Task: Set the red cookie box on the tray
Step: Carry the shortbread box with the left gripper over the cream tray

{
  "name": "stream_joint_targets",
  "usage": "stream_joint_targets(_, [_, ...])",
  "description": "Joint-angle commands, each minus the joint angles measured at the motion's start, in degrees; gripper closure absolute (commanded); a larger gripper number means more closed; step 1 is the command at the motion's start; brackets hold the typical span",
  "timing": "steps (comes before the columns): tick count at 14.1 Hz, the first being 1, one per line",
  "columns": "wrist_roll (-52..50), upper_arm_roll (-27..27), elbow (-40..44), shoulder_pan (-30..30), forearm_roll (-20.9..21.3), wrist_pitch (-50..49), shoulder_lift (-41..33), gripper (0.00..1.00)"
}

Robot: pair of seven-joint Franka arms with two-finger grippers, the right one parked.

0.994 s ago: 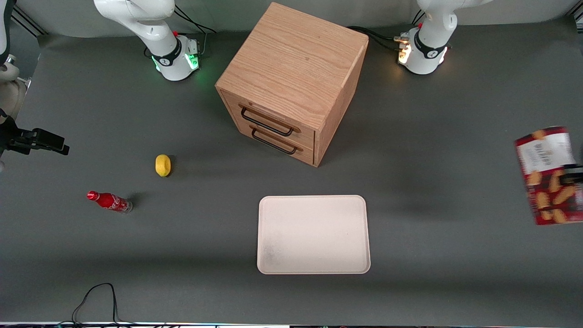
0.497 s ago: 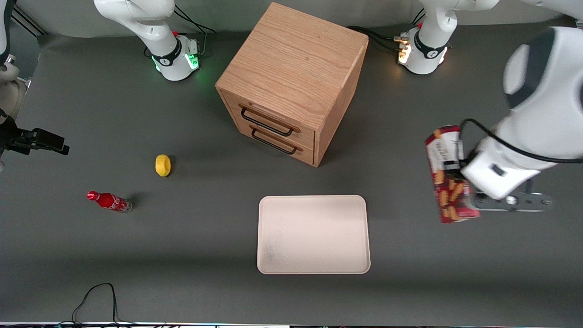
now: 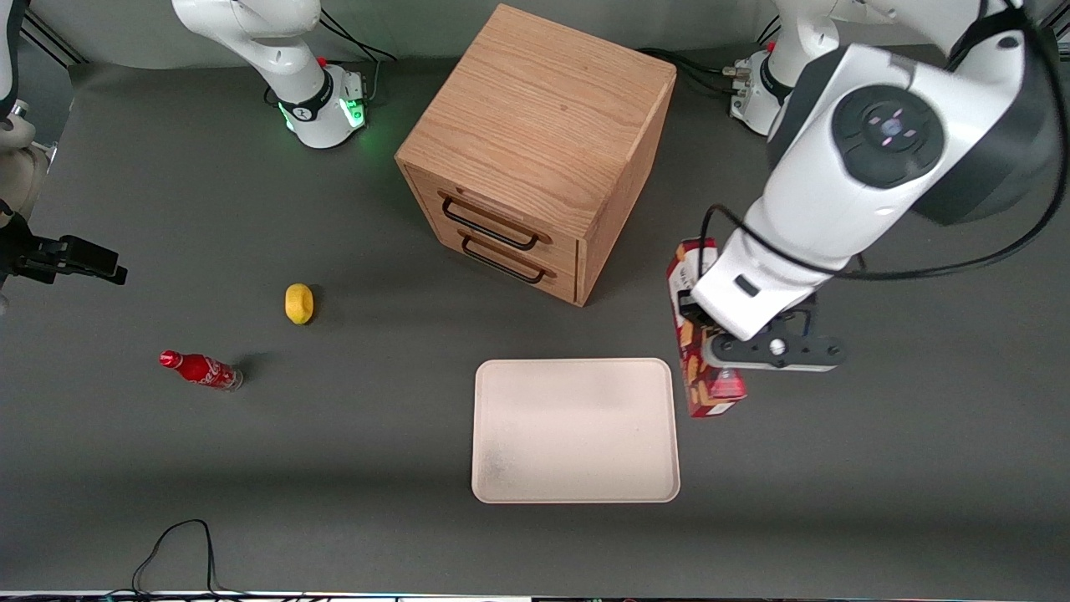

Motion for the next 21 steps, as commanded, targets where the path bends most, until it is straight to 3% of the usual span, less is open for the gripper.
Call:
stream_joint_targets(1, [-1.29, 0.10, 2.27, -0.99, -0.33, 1.55, 3.03, 1.00])
stream_joint_targets(13, [-2.87, 0.45, 0.60, -0.02, -0.24, 14.98, 20.43, 1.00])
stream_joint_targets(21, [0.90, 0.54, -0.63, 0.86, 0.28, 21.14, 23.43, 1.00])
